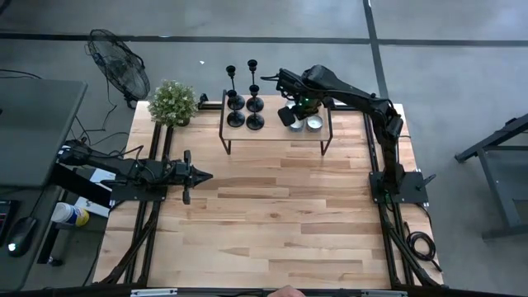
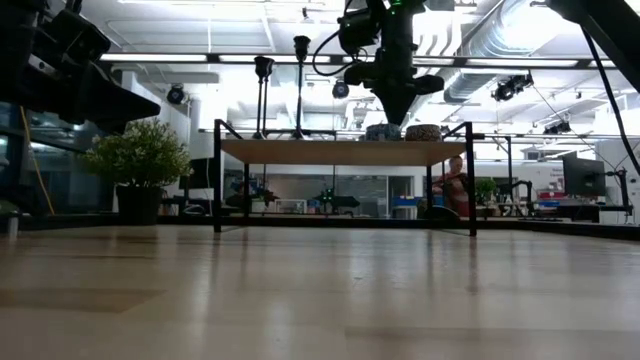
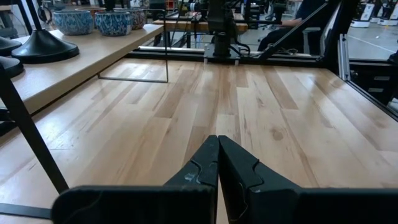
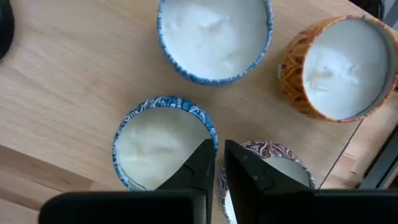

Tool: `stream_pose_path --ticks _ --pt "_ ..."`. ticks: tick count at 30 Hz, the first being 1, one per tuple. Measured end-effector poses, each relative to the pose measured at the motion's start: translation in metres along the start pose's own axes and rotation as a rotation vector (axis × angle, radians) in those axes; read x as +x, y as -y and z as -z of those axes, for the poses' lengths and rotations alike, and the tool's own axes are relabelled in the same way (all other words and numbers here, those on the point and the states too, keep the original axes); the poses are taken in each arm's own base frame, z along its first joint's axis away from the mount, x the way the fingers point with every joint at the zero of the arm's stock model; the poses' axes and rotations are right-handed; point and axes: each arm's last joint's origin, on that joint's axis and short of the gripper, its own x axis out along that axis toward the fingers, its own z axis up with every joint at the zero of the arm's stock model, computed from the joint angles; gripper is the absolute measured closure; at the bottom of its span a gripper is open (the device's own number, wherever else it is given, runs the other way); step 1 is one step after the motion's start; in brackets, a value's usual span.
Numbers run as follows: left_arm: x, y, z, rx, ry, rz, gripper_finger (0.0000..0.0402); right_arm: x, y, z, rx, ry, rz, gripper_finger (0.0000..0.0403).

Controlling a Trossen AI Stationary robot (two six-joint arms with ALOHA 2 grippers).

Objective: Pick & Place candle stick holders
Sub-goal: Return to Home Position

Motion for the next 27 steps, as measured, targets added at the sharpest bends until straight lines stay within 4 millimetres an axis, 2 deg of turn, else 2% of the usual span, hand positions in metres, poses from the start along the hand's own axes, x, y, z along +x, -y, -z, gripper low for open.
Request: stream_pose_path --ticks 8,13,16,21,27 --pt "0.0 0.0 0.0 0.0 0.0 0.0 0.0401 -0.028 0.011 0.012 0.001 0.056 -0.006 0.0372" --pt "0.0 0.0 0.0 0.0 0.0 0.0 0.0401 -0.059 0.012 0.038 -0.128 0.121 -0.017 0.0372" --pt "0.0 0.0 0.0 0.001 -0.002 -0.001 0.0401 -0.069 0.009 0.061 -0.251 0.198 -0.073 0.0372" --pt "0.0 0.0 0.0 0.002 -0.005 0.001 0.0401 -0.064 0.013 0.105 -0.367 0.409 -0.212 0.0372" --pt "0.0 0.0 0.0 0.002 -0.005 0.001 0.0401 -0.037 0.029 0.161 -0.364 0.574 -0.46 0.0372"
